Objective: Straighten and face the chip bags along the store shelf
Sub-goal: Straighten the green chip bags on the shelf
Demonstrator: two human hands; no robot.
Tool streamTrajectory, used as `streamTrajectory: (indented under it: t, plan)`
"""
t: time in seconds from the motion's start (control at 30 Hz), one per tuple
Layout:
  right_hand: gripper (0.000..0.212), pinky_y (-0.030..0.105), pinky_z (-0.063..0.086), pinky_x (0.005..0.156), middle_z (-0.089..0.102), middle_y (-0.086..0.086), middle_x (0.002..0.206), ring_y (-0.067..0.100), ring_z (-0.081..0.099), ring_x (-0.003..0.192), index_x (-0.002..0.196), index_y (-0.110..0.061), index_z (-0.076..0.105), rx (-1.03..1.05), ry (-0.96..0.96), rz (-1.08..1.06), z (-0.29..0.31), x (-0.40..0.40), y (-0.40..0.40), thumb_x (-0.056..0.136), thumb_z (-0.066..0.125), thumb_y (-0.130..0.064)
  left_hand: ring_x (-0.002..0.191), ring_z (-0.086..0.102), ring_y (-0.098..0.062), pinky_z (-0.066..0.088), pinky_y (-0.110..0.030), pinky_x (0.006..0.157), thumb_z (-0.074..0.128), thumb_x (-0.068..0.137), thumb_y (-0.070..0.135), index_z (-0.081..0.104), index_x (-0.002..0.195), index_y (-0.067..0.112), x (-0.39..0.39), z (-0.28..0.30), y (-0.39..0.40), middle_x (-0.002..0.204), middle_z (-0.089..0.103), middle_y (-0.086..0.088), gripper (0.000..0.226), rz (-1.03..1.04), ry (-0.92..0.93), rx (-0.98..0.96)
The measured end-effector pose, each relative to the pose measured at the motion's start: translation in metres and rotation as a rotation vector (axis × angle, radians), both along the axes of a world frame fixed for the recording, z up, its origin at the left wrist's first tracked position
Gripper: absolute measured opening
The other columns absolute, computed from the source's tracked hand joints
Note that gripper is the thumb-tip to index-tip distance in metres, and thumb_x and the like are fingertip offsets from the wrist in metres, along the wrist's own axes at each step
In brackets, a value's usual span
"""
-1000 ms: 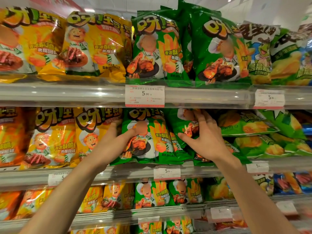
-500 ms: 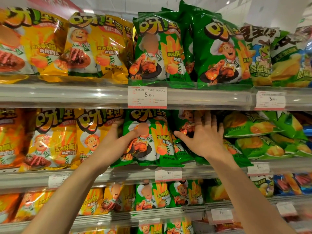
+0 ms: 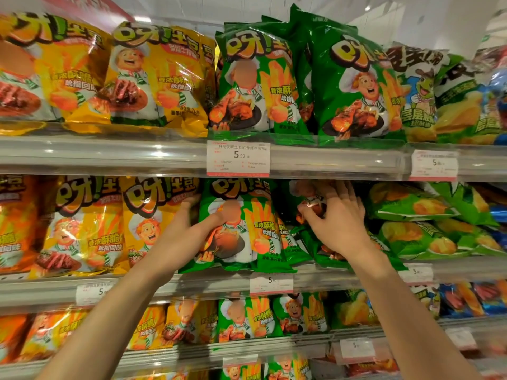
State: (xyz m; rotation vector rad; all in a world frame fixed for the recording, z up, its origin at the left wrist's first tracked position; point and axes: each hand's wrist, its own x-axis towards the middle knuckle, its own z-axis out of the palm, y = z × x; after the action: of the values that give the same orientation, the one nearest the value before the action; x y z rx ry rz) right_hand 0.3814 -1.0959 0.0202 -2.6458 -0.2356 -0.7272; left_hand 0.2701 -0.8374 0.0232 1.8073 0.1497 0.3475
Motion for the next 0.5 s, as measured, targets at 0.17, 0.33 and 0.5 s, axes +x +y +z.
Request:
streamTrajectory:
  t: [0.17, 0.33, 0.5]
  plan:
    - [0.05, 0.031, 0.049, 0.088, 0.065, -0.004, 0.109, 0.015, 0.062, 0.1, 0.132, -0.019, 0.056, 0.302, 0.114, 0.158, 0.005, -0.045, 0.011, 0.097, 0.053, -0.054, 0.083, 0.064, 0.014, 0.047, -0.004, 0.059, 0.069, 0.085, 0.043, 0.034, 0.147, 0.033, -0.006, -0.001, -0.007, 0.118, 0.061, 0.016, 0.071, -0.062, -0.035, 0.005]
    - [0.071, 0.042, 0.052, 0.093, 0.07, -0.008, 0.091, 0.01, 0.066, 0.092, 0.144, -0.025, 0.045, 0.485, 0.383, 0.273, -0.007, -0.055, 0.035, 0.089, 0.049, -0.07, 0.09, 0.066, 0.013, 0.049, -0.004, 0.065, 0.07, 0.087, 0.035, 0.037, 0.144, 0.036, -0.014, -0.013, -0.008, 0.121, 0.064, 0.013, 0.066, -0.135, -0.008, 0.022]
    - [0.043, 0.049, 0.049, 0.061, 0.062, 0.015, 0.076, 0.031, 0.057, 0.059, 0.124, -0.026, 0.052, 0.498, 0.151, 0.432, -0.024, -0.073, 0.04, 0.091, 0.059, -0.053, 0.1, 0.062, 0.009, 0.045, -0.012, 0.075, 0.064, 0.073, 0.062, 0.034, 0.14, 0.04, -0.026, -0.011, -0.011, 0.121, 0.062, 0.021, 0.076, -0.106, 0.014, 0.038]
